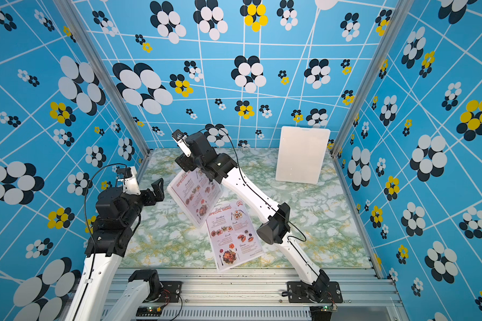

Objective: Insert the menus into the narrow rack
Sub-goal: Insert the menu into the narrow rack.

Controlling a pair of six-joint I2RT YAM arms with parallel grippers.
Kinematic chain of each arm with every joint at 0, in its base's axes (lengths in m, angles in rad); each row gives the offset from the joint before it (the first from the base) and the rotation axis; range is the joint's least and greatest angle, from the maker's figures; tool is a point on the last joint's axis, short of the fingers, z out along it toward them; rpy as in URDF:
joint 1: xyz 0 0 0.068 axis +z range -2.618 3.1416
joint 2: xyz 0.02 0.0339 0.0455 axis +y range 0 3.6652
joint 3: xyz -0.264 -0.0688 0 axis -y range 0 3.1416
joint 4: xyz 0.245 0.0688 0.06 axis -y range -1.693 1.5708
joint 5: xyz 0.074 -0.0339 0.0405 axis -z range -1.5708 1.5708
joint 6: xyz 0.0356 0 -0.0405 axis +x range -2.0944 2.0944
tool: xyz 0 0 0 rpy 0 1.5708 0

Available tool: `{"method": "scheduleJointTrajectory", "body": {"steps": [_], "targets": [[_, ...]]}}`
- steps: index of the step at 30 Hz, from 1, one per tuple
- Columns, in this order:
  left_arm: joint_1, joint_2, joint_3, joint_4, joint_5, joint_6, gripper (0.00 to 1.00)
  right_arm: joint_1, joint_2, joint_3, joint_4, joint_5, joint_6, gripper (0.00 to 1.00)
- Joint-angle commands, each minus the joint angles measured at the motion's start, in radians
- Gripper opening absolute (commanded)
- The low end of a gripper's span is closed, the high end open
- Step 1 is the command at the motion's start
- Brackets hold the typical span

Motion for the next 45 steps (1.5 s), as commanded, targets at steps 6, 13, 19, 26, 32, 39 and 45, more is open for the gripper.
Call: {"method": "scheduleJointTrajectory", "body": {"steps": [6, 13, 19, 26, 32, 39, 45], "targets": [[-0.004, -0.014, 0.006, 0.008, -0.004, 0.017, 0.99, -0.025, -0.06, -0.014, -0.116, -0.031, 0.016, 0.91], [-0.003, -0.016, 0.018, 0.005, 0.005, 0.023, 0.99, -0.032, -0.065, -0.015, -0.217, -0.037, -0.001, 0.91], [-0.005, -0.004, 0.051, -0.007, 0.03, 0.033, 0.99, -0.043, -0.098, -0.015, -0.217, -0.052, 0.025, 0.91], [-0.011, -0.025, 0.093, -0.041, 0.109, 0.015, 0.99, -0.056, -0.226, -0.092, -0.163, -0.081, 0.067, 0.93], [-0.047, -0.134, 0.028, -0.137, 0.242, -0.13, 0.99, -0.075, -0.493, -0.508, -0.143, -0.025, 0.115, 0.96], [-0.163, -0.296, -0.144, -0.233, 0.216, -0.323, 1.0, -0.125, -0.68, -1.061, 0.018, -0.119, 0.266, 0.99], [-0.296, -0.358, -0.312, -0.159, 0.109, -0.472, 0.99, -0.121, -0.627, -1.334, 0.246, -0.365, 0.459, 0.99]]}}
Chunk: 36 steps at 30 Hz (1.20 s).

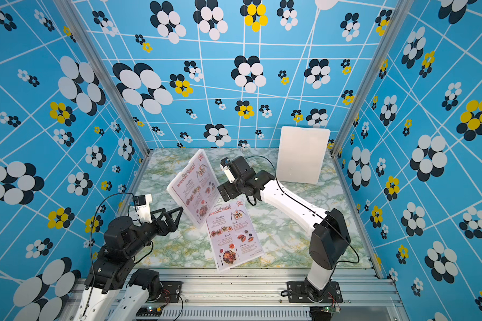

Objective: Insert the menus into the narrow rack
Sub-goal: Move the narrow rack to the center of the board.

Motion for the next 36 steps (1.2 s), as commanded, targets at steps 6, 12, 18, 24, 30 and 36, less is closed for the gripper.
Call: {"method": "scheduleJointTrajectory", "body": {"steps": [6, 12, 18, 24, 30, 36], "targets": [[-0.112, 0.101, -0.13, 0.193, -0.188, -0.123, 0.99, 0.043, 0.199, -0.073, 0.348, -0.225, 0.289, 0.99], [-0.112, 0.203, -0.159, 0.31, -0.265, -0.125, 0.99, 0.067, 0.305, -0.066, 0.494, -0.232, 0.423, 0.99], [-0.101, 0.323, -0.174, 0.413, -0.29, -0.126, 0.99, 0.075, 0.391, -0.008, 0.535, -0.22, 0.465, 0.99], [-0.014, 0.357, -0.177, 0.456, -0.265, -0.121, 1.0, 0.077, 0.517, 0.174, 0.481, -0.221, 0.466, 0.99], [0.085, 0.342, -0.179, 0.451, -0.189, -0.095, 1.0, 0.068, 0.661, 0.459, 0.321, -0.202, 0.43, 0.99], [0.1, 0.346, -0.162, 0.439, -0.158, -0.063, 0.99, 0.038, 0.928, 0.949, 0.113, -0.201, 0.441, 0.99]]}}
